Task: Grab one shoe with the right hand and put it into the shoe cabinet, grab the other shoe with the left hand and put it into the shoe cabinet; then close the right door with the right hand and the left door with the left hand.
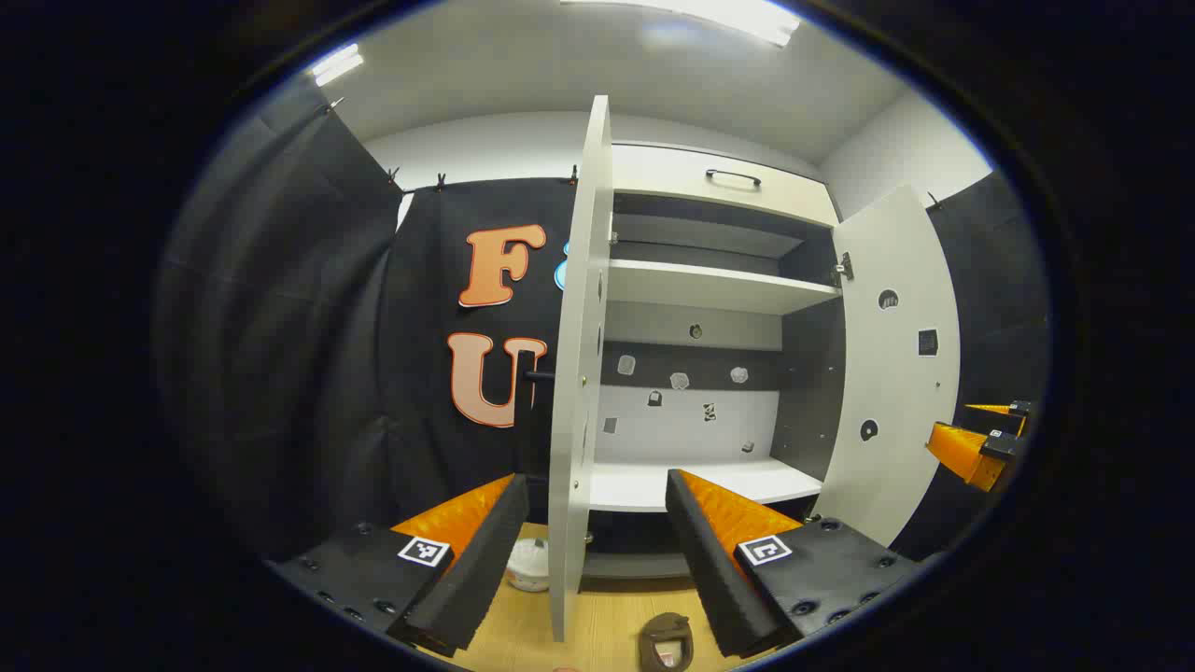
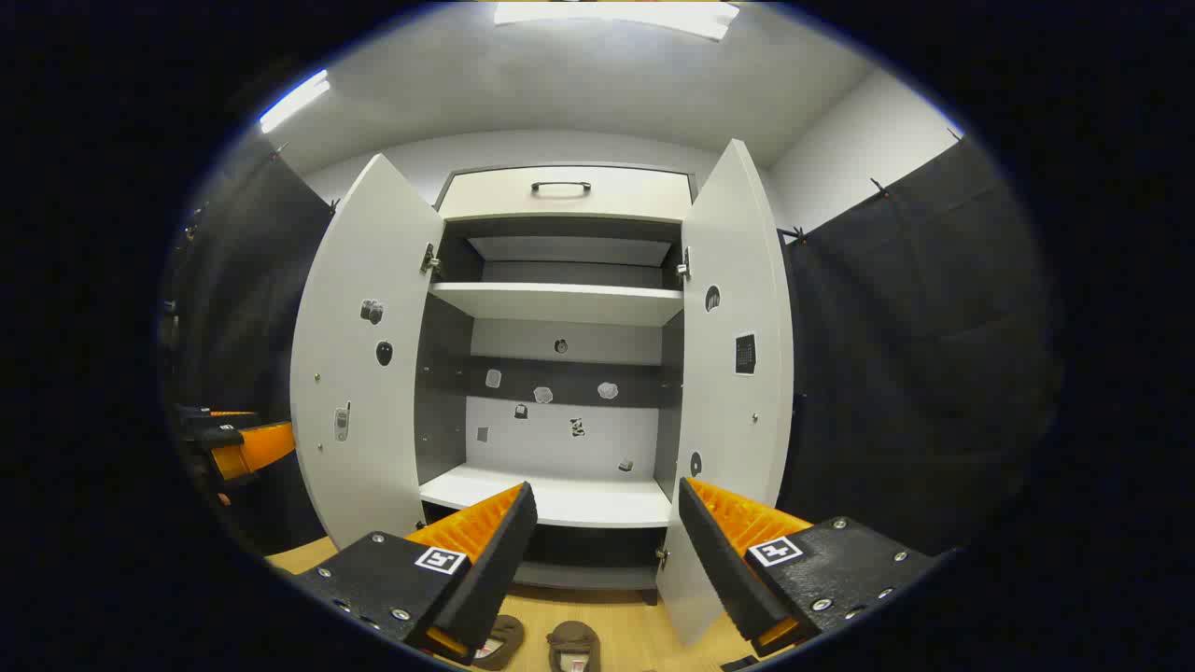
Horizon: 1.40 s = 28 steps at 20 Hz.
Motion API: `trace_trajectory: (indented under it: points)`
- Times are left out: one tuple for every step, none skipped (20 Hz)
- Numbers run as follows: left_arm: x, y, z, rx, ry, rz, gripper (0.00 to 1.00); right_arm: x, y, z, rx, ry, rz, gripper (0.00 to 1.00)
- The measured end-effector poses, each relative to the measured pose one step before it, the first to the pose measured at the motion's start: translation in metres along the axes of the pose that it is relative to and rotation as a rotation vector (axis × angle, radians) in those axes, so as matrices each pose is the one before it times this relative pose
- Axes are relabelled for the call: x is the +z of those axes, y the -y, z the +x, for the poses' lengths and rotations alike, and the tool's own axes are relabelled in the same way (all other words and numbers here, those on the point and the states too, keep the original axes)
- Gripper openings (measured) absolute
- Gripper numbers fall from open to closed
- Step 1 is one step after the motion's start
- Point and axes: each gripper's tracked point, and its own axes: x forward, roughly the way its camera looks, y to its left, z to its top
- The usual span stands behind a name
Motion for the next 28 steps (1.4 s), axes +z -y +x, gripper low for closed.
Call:
trace_trajectory:
  points:
    - [-0.00029,-0.00086,-0.00036,0.00623,0.00175,0.00472,0.96,-0.00243,0.00184,0.00122,-0.00036,-0.00508,0.0159,0.94]
    - [0.00001,0.00001,0.00021,0.00346,0.00092,0.00035,0.96,-0.00216,0.00212,0.00164,-0.002,-0.00622,0.01013,0.94]
    - [-0.00017,0.0005,0.00022,0.00123,-0.00066,-0.00229,0.96,-0.0042,0.00248,0.00176,-0.00171,-0.01161,0.00437,0.94]
    - [-0.00051,0.00043,0.00071,0.00057,-0.00196,-0.00266,0.96,-0.00395,0.00122,0.00089,0.00082,-0.01511,0.00183,0.94]
    - [-0.00187,-0.00017,0.00062,0.00316,-0.00368,-0.0008,0.96,-0.00501,0.00026,0.00121,0.00606,-0.01511,0.00159,0.94]
    - [-0.00102,-0.00042,0.00073,0.00499,-0.00238,0.00208,0.96,-0.00302,0.00058,0.00231,0.00613,-0.01024,0.00428,0.94]
    - [-0.0013,-0.00009,0.00031,0.00585,-0.00253,0.00424,0.96,-0.00354,0.00138,0.00245,0.00395,-0.0101,0.00732,0.94]
    - [-0.00119,-0.00035,0.00026,0.00727,-0.00241,0.00512,0.96,-0.00253,0.00038,0.00164,0.00797,-0.00823,0.01013,0.94]
    - [-0.00087,0.00013,0.00092,0.00791,-0.0024,0.00366,0.96,-0.0027,0.00069,0.00233,0.00773,-0.00669,0.01133,0.94]
    - [-0.00129,-0.00021,0.0005,0.0087,-0.00301,0.00187,0.96,-0.002,0.00103,0.00202,0.00954,-0.00483,0.00839,0.94]
    - [-0.00164,-0.00031,0.00071,0.00828,-0.00243,0.00078,0.96,-0.00138,0.00129,0.00283,0.00589,-0.00435,0.00408,0.94]
    - [-0.00139,-0.00029,0.00028,0.00905,-0.00303,-0.00012,0.96,-0.00179,0.00306,0.00314,0.00416,-0.00372,0.00207,0.94]
    - [-0.00168,-0.00048,-0.00078,0.01023,-0.00343,-0.00035,0.96,-0.00153,0.00147,0.00281,0.00439,-0.00468,0.00164,0.94]
    - [-0.00012,0.00003,-0.00131,0.00836,-0.00077,-0.00021,0.96,-0.00151,0.00114,0.00267,0.00482,-0.00528,0.00071,0.94]
    - [0.00048,0.00023,0.00088,0.01013,0.00103,0.00072,0.96,-0.0021,0.00065,0.00265,0.00348,-0.0046,-0.00334,0.94]
    - [0.00093,-0.00151,-0.0003,0.01124,0.00101,0.00111,0.96,-0.00251,-0.00063,0.00212,0.00712,-0.00495,-0.00774,0.94]
    - [-0.00078,-0.0012,-0.00075,0.01144,-0.00167,0.00114,0.96,-0.0033,-0.00101,0.00042,0.00992,-0.00486,-0.00944,0.94]
    - [-0.00052,-0.00084,-0.00121,0.00544,-0.00099,-0.00025,0.96,-0.00236,-0.00129,0.0005,0.00631,-0.00422,-0.00356,0.94]
    - [-0.00153,-0.00126,-0.00036,0.00072,-0.00279,0.00027,0.96,-0.00392,-0.0006,-0.00031,0.00264,-0.00406,0.006,0.94]
    - [0.00011,-0.00061,-0.00006,-0.00225,0.0018,0.00371,0.96,-0.00541,-0.00046,-0.00031,0.00222,-0.00453,0.01258,0.94]
    - [-0.00089,-0.00208,0.00021,0.0008,0.00374,0.00521,0.96,-0.00615,-0.00161,0.00107,-0.00027,-0.01078,0.0159,0.94]
    - [-0.00037,-0.00194,-0.00083,-0.00114,0.00298,0.004,0.96,-0.0089,-0.00157,0.00025,-0.00073,-0.01588,0.01405,0.94]
    - [-0.00113,-0.00161,-0.00028,-0.00319,0.00147,0.00074,0.96,-0.00803,-0.00184,0.00139,-0.00152,-0.01442,0.01078,0.94]
    - [-0.00099,-0.00142,-0.00069,-0.0059,0.00033,-0.0016,0.96,-0.00902,-0.00137,0.00125,-0.00118,-0.01327,0.00613,0.94]
    - [-0.0014,-0.00182,0.00038,-0.00446,0.00008,-0.00265,0.96,-0.00998,-0.00121,0.00145,-0.00341,-0.01447,0.00236,0.94]
    - [-0.00027,-0.00275,0.00072,-0.00115,0.0001,-0.00216,0.96,-0.01066,-0.00164,0.00203,0.00003,-0.0137,-0.00219,0.94]
    - [-0.00075,-0.00231,0.00122,-0.00241,0.00038,-0.00304,0.96,-0.01192,-0.00214,0.00281,0.00448,-0.01453,-0.00332,0.94]
    - [-0.0014,-0.00151,0.00119,-0.00327,-0.00174,-0.00353,0.96,-0.012,-0.00016,0.00269,-0.00083,-0.01558,-0.00511,0.94]
